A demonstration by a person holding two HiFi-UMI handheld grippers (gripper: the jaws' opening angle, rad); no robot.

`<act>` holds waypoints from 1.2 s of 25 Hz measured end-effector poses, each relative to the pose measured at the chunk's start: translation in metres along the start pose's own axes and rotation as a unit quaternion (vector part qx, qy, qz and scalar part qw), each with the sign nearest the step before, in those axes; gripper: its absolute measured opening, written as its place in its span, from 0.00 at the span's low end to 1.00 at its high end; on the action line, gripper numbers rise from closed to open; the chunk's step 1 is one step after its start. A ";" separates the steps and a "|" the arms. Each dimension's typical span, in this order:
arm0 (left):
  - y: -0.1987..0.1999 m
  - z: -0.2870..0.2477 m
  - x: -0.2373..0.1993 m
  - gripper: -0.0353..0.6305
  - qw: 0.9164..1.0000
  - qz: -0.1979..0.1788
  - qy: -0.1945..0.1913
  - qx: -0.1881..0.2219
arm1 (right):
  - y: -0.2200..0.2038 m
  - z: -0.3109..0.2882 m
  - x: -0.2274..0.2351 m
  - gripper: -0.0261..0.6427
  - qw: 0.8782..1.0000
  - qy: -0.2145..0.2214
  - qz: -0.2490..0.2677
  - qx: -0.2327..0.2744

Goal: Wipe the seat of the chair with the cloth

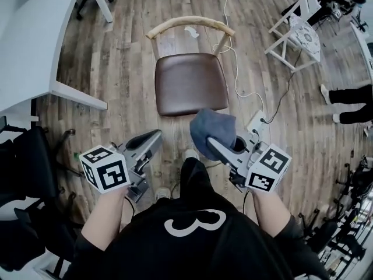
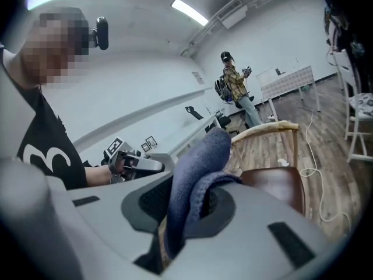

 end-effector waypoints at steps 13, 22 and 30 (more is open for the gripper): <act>-0.033 0.189 0.112 0.08 0.984 -0.113 -0.118 0.065 | -0.016 0.013 -0.220 0.11 0.991 -0.009 0.030 0.133; -0.035 0.234 0.139 0.07 0.975 -0.131 -0.150 0.098 | -0.002 0.018 -0.286 0.11 0.986 -0.030 0.074 0.147; -0.037 0.239 0.148 0.08 0.972 -0.140 -0.149 0.114 | -0.002 0.024 -0.298 0.11 0.985 -0.026 0.087 0.149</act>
Point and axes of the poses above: the fingertips, and each gripper's own axes: z backward along the fingers, x to its right, y out of its top, the point moved 10 cm from there along z, backward along the fingers, and after that the axes turned 7 degrees about y, right-handed, at the moved point
